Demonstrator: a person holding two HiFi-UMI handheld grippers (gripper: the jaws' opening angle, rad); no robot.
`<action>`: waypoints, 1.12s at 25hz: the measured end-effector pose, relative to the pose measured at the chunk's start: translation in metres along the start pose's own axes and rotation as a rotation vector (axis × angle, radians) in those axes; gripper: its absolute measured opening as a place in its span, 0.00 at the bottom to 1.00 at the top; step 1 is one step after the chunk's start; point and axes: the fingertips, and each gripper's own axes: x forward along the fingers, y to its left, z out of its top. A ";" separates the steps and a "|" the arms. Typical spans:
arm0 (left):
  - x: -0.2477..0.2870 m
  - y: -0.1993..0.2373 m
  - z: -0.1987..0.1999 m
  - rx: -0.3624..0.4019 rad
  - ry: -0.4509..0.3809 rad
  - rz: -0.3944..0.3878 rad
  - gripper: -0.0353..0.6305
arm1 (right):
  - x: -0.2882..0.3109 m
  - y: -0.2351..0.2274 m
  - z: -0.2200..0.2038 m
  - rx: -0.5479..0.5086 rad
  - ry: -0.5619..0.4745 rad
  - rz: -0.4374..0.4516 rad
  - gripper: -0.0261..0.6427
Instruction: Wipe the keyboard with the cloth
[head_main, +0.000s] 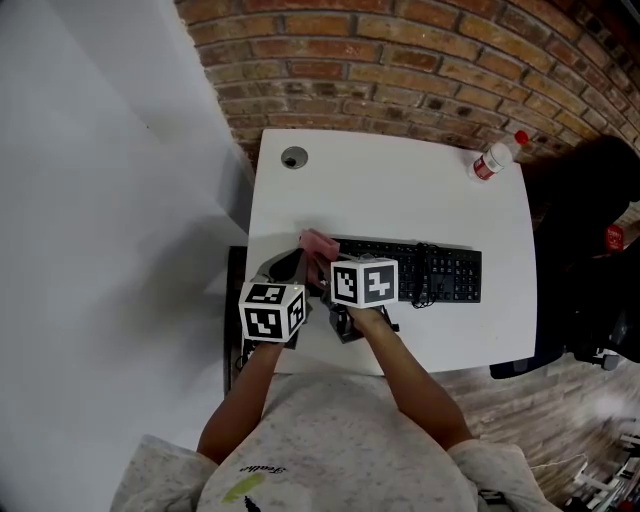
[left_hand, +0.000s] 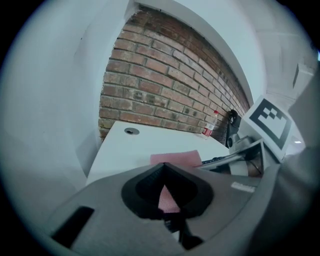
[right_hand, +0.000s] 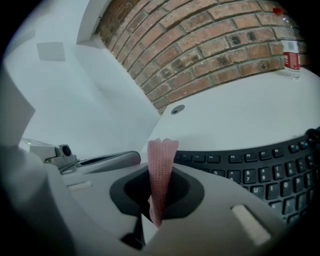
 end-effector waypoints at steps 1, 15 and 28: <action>0.000 -0.003 -0.001 -0.002 -0.001 0.002 0.04 | -0.002 -0.001 -0.001 -0.003 0.001 0.001 0.08; 0.015 -0.053 -0.003 0.019 0.004 -0.018 0.04 | -0.040 -0.041 0.001 0.026 -0.021 -0.033 0.08; 0.031 -0.103 -0.011 0.048 0.016 -0.054 0.05 | -0.086 -0.090 0.002 0.074 -0.061 -0.086 0.08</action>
